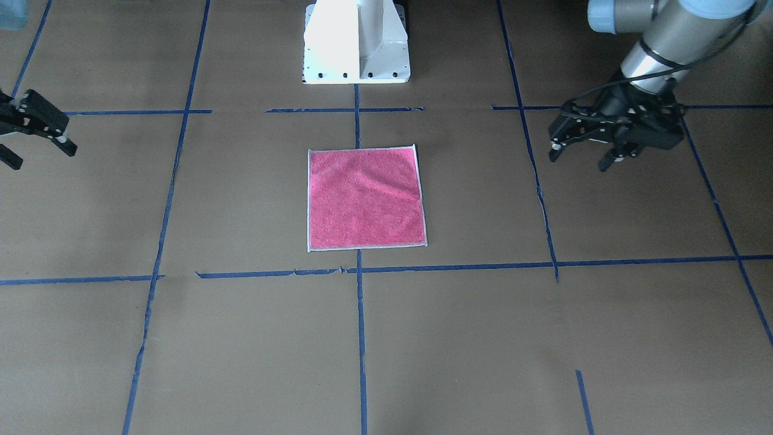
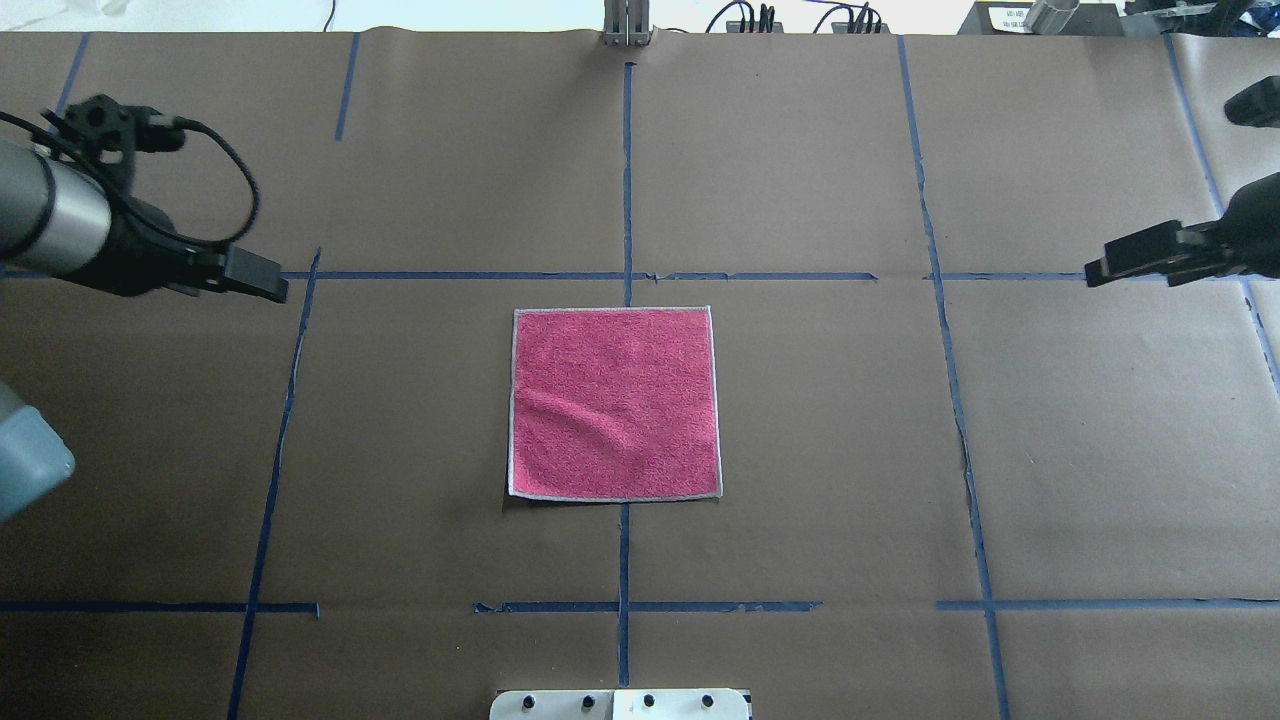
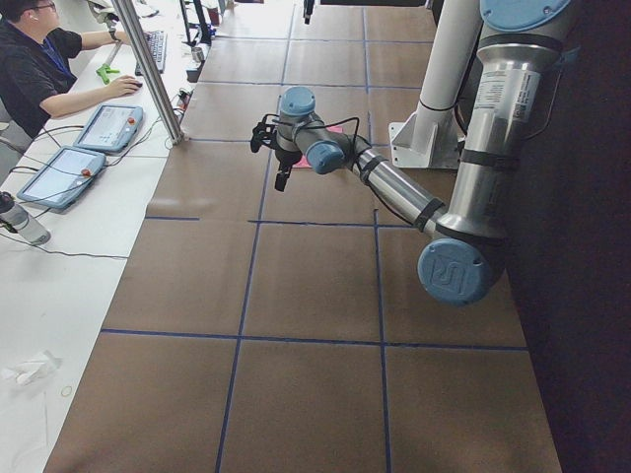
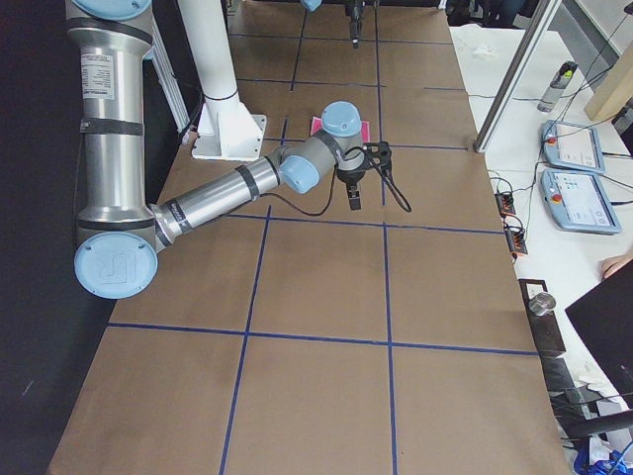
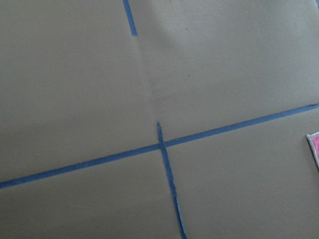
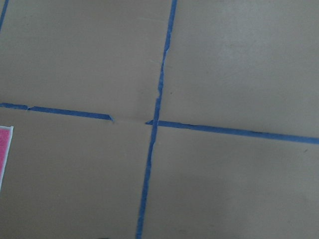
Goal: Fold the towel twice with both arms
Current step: 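Move both grippers in toward the towel's two side edges nearest the robot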
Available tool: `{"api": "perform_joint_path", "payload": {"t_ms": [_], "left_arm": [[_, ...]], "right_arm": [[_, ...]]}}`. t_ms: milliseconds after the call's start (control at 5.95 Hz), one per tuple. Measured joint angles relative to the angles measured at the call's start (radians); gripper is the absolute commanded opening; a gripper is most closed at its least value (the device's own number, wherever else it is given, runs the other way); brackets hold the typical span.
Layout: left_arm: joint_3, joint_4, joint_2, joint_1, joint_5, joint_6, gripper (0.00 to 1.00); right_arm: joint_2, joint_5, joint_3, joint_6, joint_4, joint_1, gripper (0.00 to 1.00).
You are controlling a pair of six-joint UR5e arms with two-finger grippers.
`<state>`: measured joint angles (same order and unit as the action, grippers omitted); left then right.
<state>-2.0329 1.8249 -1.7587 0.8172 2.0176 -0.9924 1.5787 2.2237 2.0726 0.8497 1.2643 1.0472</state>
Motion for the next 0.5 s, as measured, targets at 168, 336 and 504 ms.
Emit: {"api": "perform_joint_path", "payload": {"t_ms": [168, 336, 504], "left_arm": [[-0.005, -0.003, -0.039, -0.135, -0.118, -0.156, 0.84], [0.0, -0.006, -0.072, -0.237, -0.195, -0.285, 0.76], [0.006, -0.008, -0.094, -0.309, -0.245, -0.393, 0.71]], "right_arm": [[-0.036, -0.109, 0.015, 0.157, -0.001, -0.125, 0.88], [-0.087, -0.215, 0.017, 0.31, 0.016, -0.252, 0.8], [-0.141, -0.31, 0.015, 0.466, 0.048, -0.366, 0.76]]}}
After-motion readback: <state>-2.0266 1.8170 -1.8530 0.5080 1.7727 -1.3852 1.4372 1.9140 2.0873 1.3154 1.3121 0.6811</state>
